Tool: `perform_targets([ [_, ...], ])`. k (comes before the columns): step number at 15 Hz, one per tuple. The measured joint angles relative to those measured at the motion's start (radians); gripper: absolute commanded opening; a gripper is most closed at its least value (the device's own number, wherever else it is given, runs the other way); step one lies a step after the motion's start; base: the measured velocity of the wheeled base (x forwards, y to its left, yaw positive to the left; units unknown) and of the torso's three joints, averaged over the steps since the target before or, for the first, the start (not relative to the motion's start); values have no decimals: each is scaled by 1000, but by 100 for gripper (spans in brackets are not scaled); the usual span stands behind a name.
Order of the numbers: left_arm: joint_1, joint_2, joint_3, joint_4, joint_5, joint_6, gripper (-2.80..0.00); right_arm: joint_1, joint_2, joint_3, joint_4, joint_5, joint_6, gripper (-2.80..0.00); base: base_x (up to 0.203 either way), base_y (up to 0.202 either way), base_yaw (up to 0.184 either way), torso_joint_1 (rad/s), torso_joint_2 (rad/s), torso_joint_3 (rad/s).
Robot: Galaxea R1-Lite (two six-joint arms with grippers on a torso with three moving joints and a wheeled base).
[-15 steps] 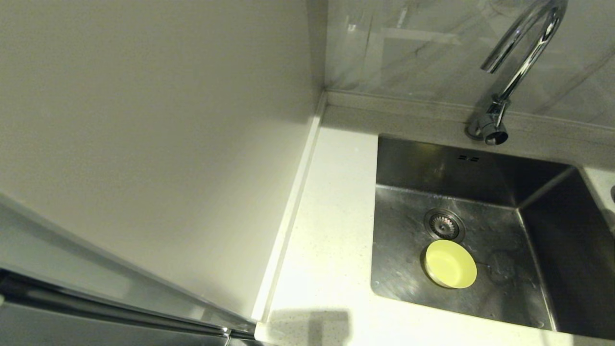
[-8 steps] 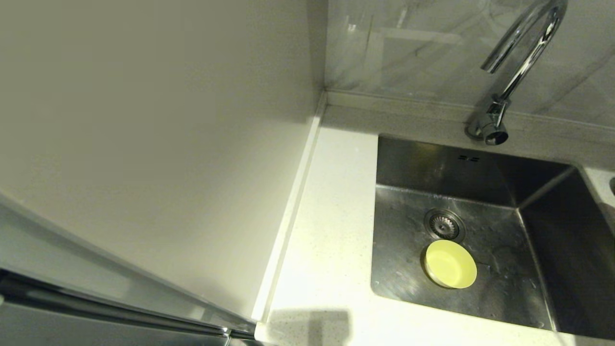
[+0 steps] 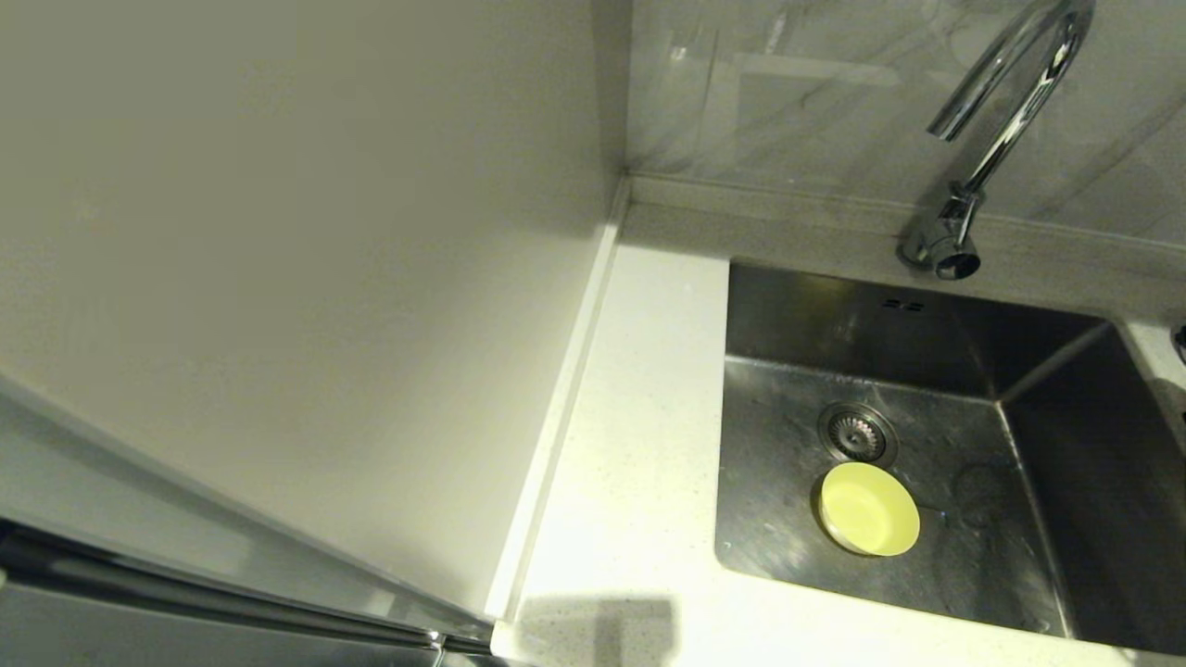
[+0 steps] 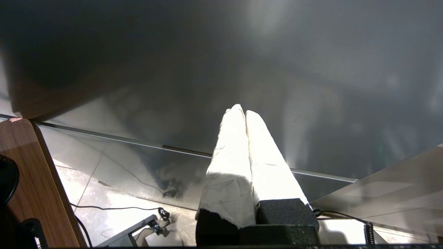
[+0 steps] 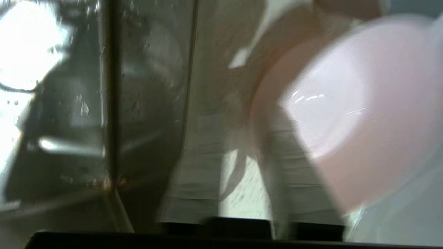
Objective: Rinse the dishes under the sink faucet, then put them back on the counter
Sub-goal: Put a bowl back to the table from the sink
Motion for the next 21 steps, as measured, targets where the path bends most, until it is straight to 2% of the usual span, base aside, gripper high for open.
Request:
perform_targets([
  [6,0,0,0,0,0,0,-280,-11,-22,0,-25,3,31,0,0,0,0,0,0,0],
  [10,0,0,0,0,0,0,-280,-11,-65,1,-124,32,58,0,0,0,0,0,0,0],
  [13,0,0,0,0,0,0,-280,-6,-146,41,-136,134,71,0,0,0,0,0,0,0],
  [17,0,0,0,0,0,0,-280,43,-300,210,-135,348,54,0,0,0,0,0,0,0],
  [21,0,0,0,0,0,0,-280,159,-378,319,-130,497,-84,0,0,0,0,0,0,0],
])
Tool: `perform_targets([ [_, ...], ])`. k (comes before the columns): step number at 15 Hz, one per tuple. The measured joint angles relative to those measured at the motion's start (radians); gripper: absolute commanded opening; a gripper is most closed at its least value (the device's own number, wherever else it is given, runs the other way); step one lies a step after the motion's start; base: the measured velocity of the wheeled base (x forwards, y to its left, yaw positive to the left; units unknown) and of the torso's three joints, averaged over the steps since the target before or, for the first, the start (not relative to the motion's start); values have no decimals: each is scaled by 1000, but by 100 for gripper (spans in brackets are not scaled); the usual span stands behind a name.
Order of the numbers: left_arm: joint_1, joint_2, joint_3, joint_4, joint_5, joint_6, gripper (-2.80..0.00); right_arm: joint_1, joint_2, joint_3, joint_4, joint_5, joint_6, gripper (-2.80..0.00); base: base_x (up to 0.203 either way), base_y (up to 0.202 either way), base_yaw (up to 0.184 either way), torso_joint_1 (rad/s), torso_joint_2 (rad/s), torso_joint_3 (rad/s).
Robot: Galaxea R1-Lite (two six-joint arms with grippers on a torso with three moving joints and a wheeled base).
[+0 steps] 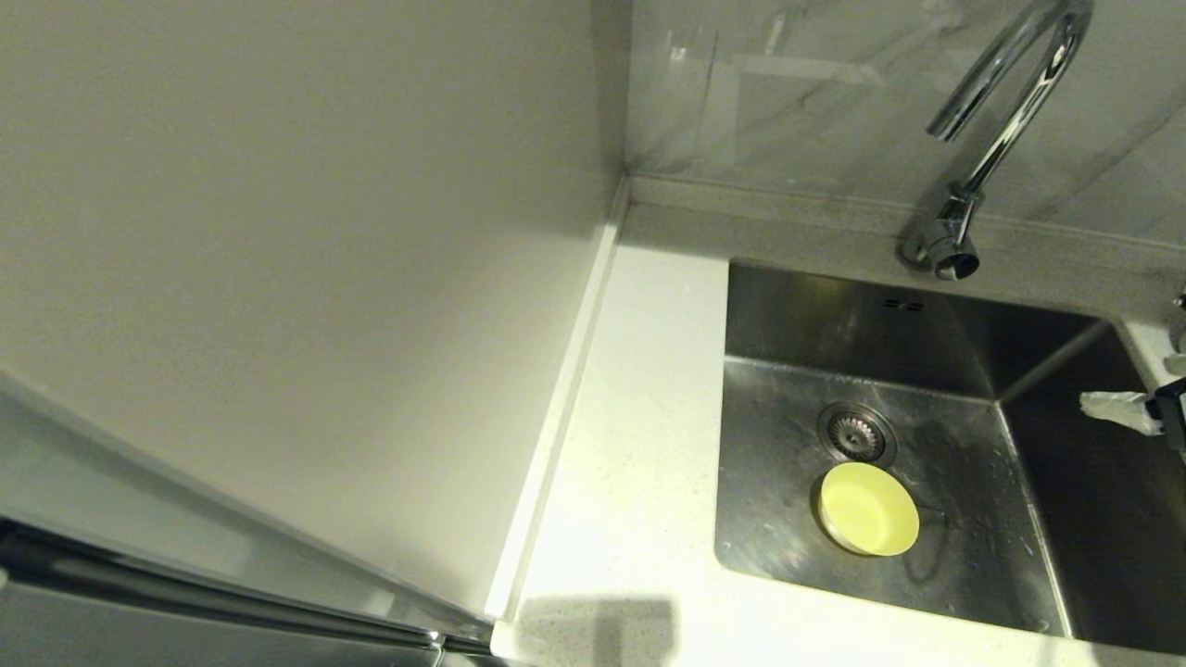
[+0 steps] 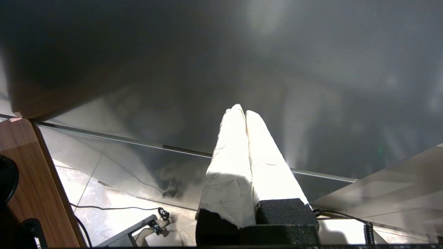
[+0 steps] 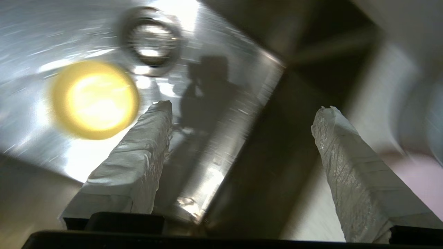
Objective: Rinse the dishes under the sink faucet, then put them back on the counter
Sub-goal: Put a bowl back to the table from the sink
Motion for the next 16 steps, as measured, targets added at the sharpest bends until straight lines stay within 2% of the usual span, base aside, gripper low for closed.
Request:
perform_targets([
  [3,0,0,0,0,0,0,-280,71,18,89,-9,62,-128,0,0,0,0,0,0,0],
  [7,0,0,0,0,0,0,-280,111,130,225,-161,35,-216,0,0,0,0,0,0,0],
  [10,0,0,0,0,0,0,-280,155,246,225,-245,-1,-226,0,0,0,0,0,0,0],
  [14,0,0,0,0,0,0,-280,210,385,99,-266,-22,-212,0,0,0,0,0,0,0],
  [16,0,0,0,0,0,0,-280,233,450,42,-330,-37,-168,0,0,0,0,0,0,0],
])
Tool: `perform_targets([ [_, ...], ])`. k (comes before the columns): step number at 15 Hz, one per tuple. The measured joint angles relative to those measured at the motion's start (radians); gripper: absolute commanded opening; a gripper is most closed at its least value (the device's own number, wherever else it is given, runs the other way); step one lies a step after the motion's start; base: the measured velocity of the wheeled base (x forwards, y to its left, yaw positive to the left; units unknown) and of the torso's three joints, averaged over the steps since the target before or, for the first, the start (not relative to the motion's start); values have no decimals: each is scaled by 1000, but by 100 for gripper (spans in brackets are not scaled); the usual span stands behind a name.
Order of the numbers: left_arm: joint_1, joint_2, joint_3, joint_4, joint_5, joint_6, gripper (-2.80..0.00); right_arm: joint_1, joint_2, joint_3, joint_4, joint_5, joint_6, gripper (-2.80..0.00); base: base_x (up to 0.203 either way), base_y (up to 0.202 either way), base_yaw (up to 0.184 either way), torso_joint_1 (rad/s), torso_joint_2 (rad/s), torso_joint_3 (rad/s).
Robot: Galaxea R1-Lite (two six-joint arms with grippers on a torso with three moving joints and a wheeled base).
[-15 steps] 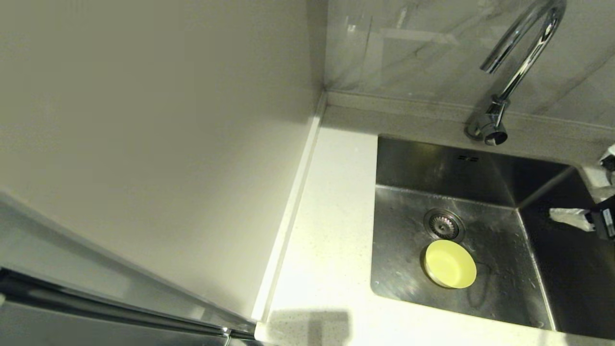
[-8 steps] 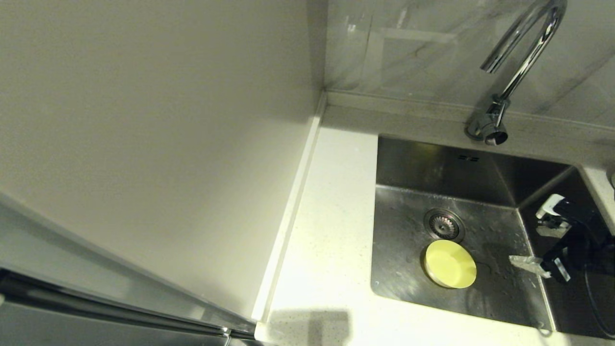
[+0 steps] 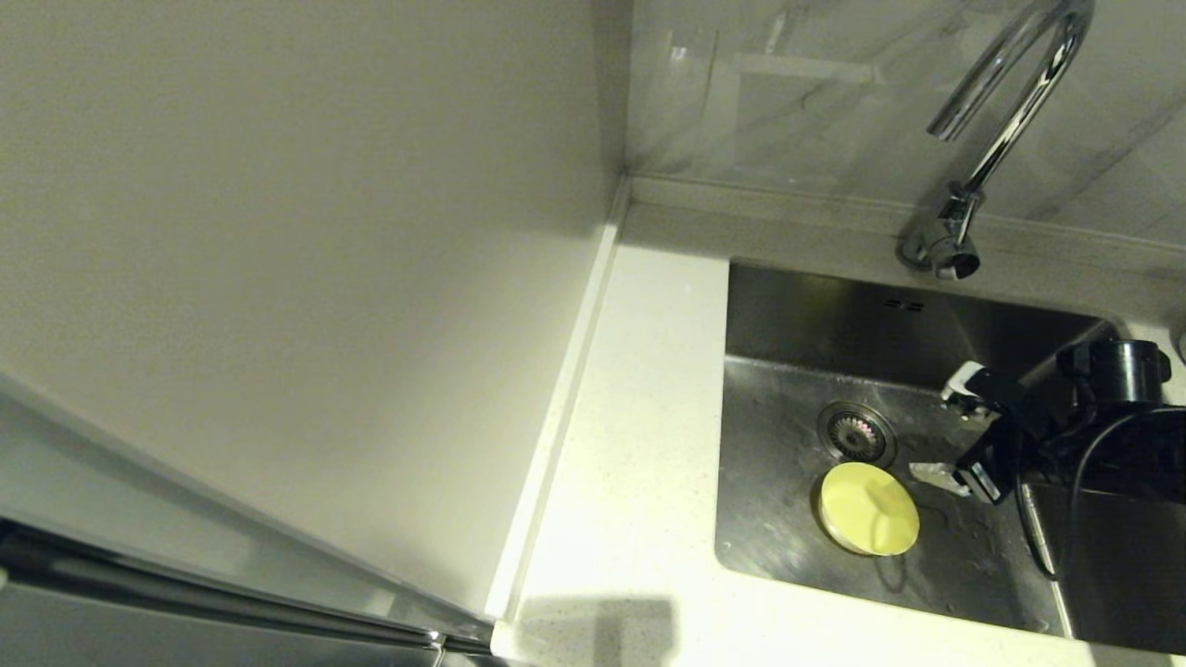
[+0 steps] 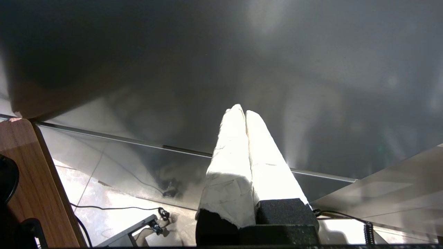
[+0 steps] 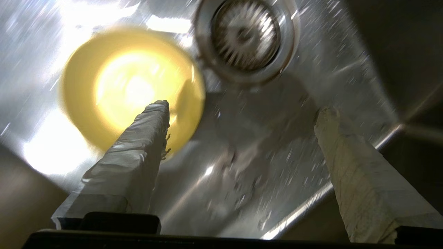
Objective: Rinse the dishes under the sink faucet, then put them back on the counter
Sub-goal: Put a bowl back to the table from the sink
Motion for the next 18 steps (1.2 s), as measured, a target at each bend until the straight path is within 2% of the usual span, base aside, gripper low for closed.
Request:
perform_targets([
  [3,0,0,0,0,0,0,-280,37,62,-25,-75,-50,56,0,0,0,0,0,0,0],
  [10,0,0,0,0,0,0,-280,46,118,-28,-78,-89,54,0,0,0,0,0,0,0],
  [13,0,0,0,0,0,0,-280,46,139,-22,-74,-94,28,0,0,0,0,0,0,0],
  [15,0,0,0,0,0,0,-280,45,156,-21,-69,-94,-16,0,0,0,0,0,0,0],
  [18,0,0,0,0,0,0,-280,44,176,-23,-14,-106,-32,0,0,0,0,0,0,0],
])
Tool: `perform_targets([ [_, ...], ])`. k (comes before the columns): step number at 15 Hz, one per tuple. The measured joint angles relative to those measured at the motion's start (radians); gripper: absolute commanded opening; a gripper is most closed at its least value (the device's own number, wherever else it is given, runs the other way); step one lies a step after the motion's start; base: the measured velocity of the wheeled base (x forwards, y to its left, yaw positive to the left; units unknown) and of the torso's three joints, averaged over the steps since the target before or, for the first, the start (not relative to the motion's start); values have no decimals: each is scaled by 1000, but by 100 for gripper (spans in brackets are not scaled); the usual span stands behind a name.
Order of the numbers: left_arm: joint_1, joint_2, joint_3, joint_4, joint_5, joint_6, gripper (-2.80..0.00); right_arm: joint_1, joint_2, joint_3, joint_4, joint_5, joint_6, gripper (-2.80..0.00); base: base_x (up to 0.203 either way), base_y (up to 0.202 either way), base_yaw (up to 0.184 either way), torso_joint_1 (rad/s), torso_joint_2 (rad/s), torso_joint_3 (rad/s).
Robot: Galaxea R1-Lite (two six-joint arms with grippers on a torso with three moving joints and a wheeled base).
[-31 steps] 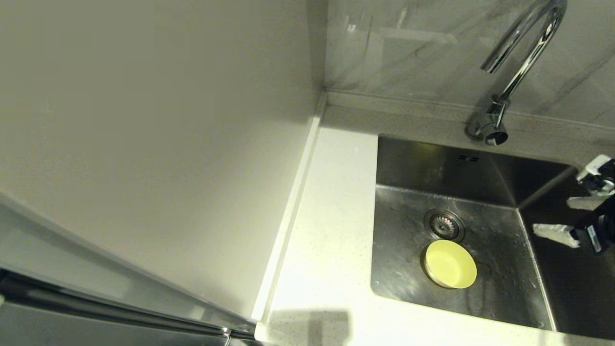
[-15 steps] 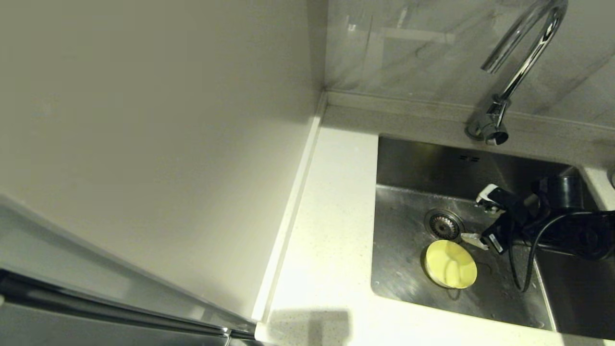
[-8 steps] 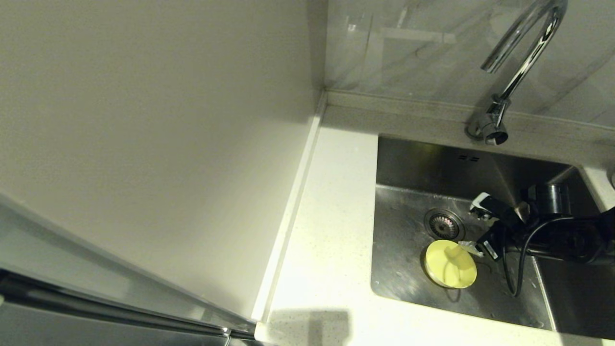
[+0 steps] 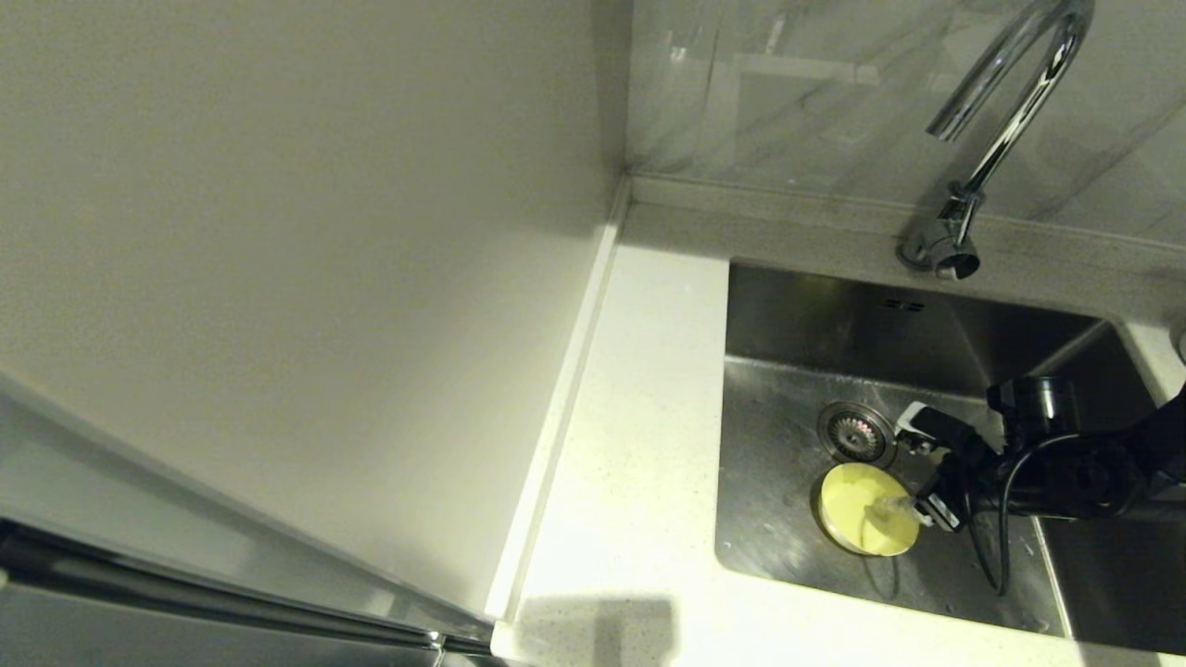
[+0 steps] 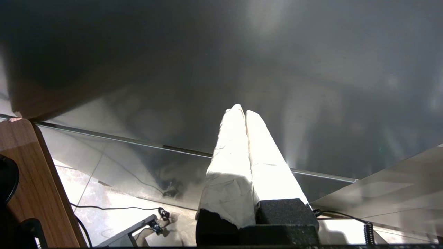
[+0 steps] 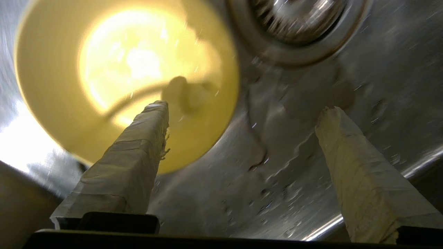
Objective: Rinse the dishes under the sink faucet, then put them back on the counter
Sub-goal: Put a bowl back to the table from the sink
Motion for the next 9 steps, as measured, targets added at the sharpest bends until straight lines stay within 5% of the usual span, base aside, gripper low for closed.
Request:
perform_targets([
  [9,0,0,0,0,0,0,-280,14,96,-98,7,-37,13,0,0,0,0,0,0,0],
])
